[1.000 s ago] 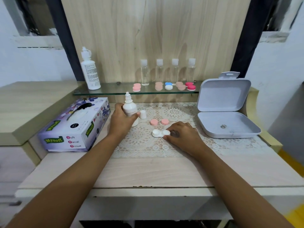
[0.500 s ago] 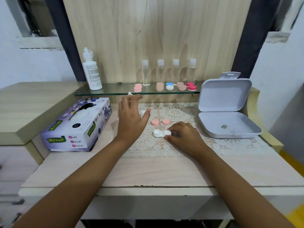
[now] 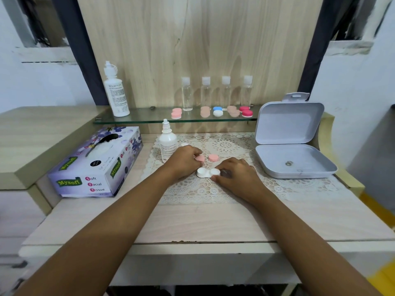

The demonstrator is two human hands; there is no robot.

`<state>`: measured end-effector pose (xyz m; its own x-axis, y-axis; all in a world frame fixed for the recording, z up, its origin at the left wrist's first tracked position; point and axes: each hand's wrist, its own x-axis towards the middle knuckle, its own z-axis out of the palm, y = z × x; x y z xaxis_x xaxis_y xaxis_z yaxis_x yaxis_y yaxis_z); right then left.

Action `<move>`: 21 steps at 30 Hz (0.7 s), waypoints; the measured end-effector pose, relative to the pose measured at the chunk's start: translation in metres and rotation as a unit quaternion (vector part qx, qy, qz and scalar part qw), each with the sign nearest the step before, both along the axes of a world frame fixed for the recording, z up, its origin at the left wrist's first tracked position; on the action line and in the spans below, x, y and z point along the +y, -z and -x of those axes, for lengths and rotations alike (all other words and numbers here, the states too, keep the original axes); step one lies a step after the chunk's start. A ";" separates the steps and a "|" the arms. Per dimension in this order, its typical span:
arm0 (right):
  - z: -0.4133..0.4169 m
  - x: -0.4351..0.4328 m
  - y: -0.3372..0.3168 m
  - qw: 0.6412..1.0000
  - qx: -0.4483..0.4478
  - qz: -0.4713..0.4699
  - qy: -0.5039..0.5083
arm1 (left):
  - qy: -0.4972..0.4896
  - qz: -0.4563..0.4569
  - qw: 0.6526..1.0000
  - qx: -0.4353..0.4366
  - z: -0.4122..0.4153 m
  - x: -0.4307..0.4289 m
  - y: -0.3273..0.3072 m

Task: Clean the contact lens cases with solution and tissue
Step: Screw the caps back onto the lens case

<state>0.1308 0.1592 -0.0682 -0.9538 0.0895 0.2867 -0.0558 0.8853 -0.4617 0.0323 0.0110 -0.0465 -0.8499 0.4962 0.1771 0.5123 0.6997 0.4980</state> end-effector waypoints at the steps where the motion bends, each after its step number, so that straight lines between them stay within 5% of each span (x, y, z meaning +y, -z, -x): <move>1: 0.000 0.000 0.000 1.000 0.000 0.001 0.000 | 0.001 0.003 1.000 0.002 0.000 0.000 0.000; 9: 0.000 0.000 0.000 1.000 -0.002 -0.001 0.000 | 0.013 -0.132 0.990 -0.044 -0.021 -0.010 -0.009; 21: 0.000 0.001 0.000 1.000 -0.001 0.001 -0.002 | 0.105 -0.036 0.993 0.030 -0.034 -0.025 0.004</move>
